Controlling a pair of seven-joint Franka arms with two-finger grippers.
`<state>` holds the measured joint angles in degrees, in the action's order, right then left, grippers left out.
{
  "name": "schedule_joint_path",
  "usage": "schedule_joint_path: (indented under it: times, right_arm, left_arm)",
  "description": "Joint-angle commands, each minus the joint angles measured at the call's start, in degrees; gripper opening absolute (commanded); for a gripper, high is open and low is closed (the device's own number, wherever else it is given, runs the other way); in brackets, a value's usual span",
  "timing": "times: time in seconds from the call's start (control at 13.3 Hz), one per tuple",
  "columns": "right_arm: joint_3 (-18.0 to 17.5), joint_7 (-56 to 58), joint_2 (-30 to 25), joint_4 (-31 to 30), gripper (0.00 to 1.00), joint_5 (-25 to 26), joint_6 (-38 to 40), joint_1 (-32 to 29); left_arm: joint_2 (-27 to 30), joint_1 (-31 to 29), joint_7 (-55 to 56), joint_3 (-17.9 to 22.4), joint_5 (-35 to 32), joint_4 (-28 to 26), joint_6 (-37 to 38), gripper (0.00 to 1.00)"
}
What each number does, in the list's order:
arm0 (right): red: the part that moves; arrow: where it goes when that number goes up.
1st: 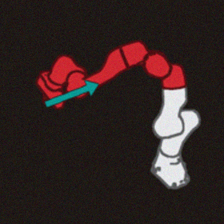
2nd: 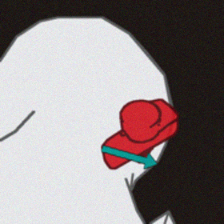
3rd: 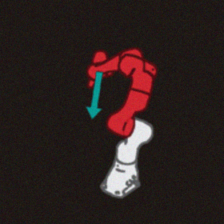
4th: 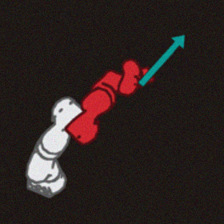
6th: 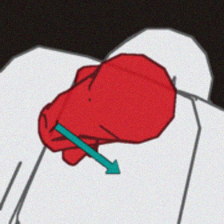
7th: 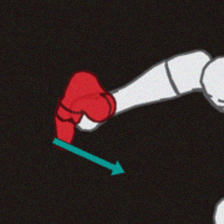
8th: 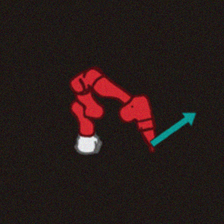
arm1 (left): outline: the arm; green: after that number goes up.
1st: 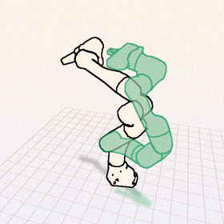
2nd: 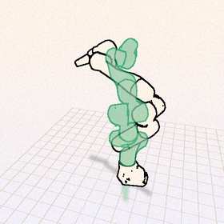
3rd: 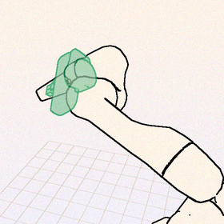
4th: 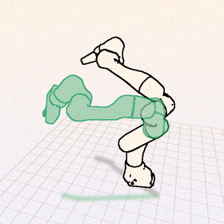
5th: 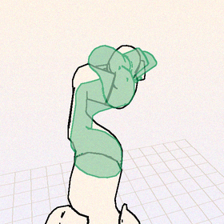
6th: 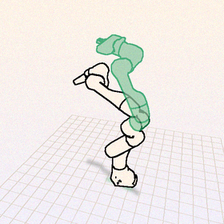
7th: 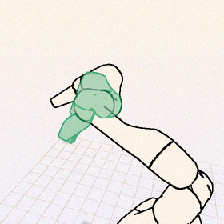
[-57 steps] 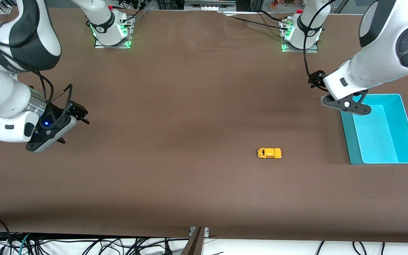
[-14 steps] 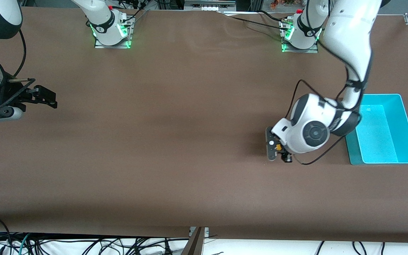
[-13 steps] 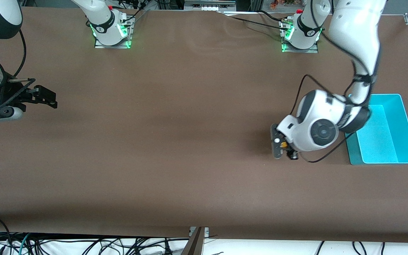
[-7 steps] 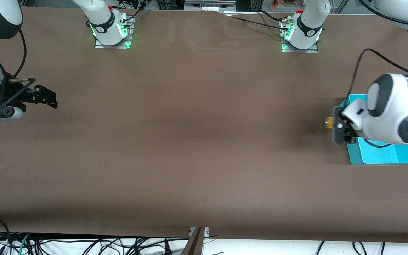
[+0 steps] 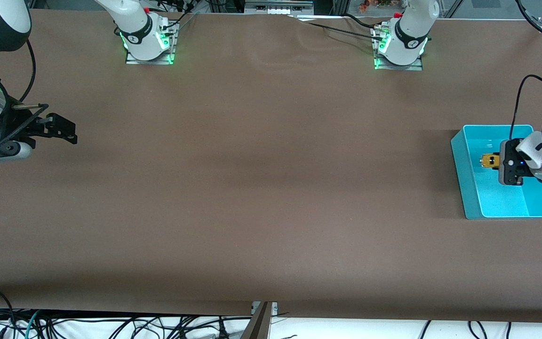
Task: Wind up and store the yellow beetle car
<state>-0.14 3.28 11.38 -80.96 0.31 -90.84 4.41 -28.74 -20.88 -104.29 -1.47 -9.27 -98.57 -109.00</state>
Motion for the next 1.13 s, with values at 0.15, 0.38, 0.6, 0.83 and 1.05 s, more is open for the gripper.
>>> schedule_joint_path:
  times: [0.15, 0.38, 0.6, 0.83, 1.05]
  right_arm:
    - [-0.2, -0.3, 0.1, 0.8, 1.0, -0.1, 0.1, 0.2]
    - [-0.2, -0.3, 0.1, 0.8, 1.0, -0.1, 0.1, 0.2]
    - [-0.2, -0.3, 0.1, 0.8, 1.0, -0.1, 0.1, 0.2]
    - [-0.2, -0.2, 0.1, 0.8, 1.0, -0.1, 0.1, 0.2]
    - [-0.3, -0.1, 0.1, 0.8, 1.0, -0.1, 0.1, 0.2]
  left_arm:
    - [-6.6, -4.2, -2.5, -1.0, -1.5, -0.1, -8.6, 0.12]
    - [-7.9, -4.3, -2.4, -1.1, -1.3, -0.1, -9.7, 0.28]
    - [-7.2, -4.7, -3.1, -1.2, -0.8, -0.3, -7.9, 1.0]
    - [-1.5, -4.1, -2.4, -1.5, 0.9, 0.6, -0.7, 1.0]
    - [6.0, -2.4, 3.9, -4.2, 1.9, 2.8, 6.8, 1.0]
